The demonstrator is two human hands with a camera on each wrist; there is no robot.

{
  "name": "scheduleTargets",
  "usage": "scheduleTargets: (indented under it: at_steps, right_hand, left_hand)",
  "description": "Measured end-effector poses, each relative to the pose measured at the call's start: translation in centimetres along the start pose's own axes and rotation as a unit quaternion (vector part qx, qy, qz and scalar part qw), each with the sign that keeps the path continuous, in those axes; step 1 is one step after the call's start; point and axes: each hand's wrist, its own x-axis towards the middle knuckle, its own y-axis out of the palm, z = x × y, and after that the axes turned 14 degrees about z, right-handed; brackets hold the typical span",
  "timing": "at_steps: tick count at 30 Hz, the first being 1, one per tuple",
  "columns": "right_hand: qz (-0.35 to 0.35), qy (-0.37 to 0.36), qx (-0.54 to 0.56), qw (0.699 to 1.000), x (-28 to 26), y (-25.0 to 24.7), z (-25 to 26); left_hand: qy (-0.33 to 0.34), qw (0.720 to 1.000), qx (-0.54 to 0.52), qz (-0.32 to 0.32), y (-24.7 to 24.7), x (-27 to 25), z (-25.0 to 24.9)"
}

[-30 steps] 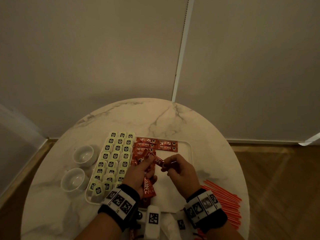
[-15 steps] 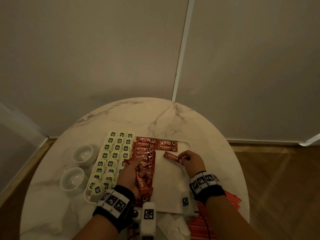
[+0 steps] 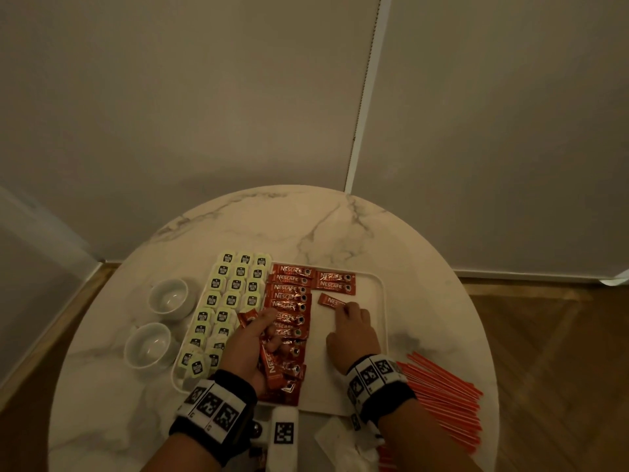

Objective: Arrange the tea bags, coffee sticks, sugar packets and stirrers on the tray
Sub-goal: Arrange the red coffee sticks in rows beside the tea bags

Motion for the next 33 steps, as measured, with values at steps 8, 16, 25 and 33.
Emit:
scheduleTargets:
  at_steps: [8,16,25,33]
  right_hand:
    - [0.020,-0.015,-0.033,0.999,1.0,-0.6,0.5]
    - [0.033,-0.002,-0.041,0.999,2.0,-1.1,0.7]
    - [0.029,-0.003,-0.051,0.998,1.9,-1.2,1.0]
    - [0.006,-0.074,0.220,0.973,-1.9,-3.7,2.7]
  left_hand:
    - [0.006,1.000,-0.004,0.001,-0.8,0.0,-0.6]
    - [0.004,1.000,0.001,-0.006,-0.8,-0.3,-0.7]
    - [-0.014,1.000,-0.002,0.004,-0.4,-0.2,-0.5]
    - [-0.009,0.995,-0.095,0.026,1.5,0.1,-0.4]
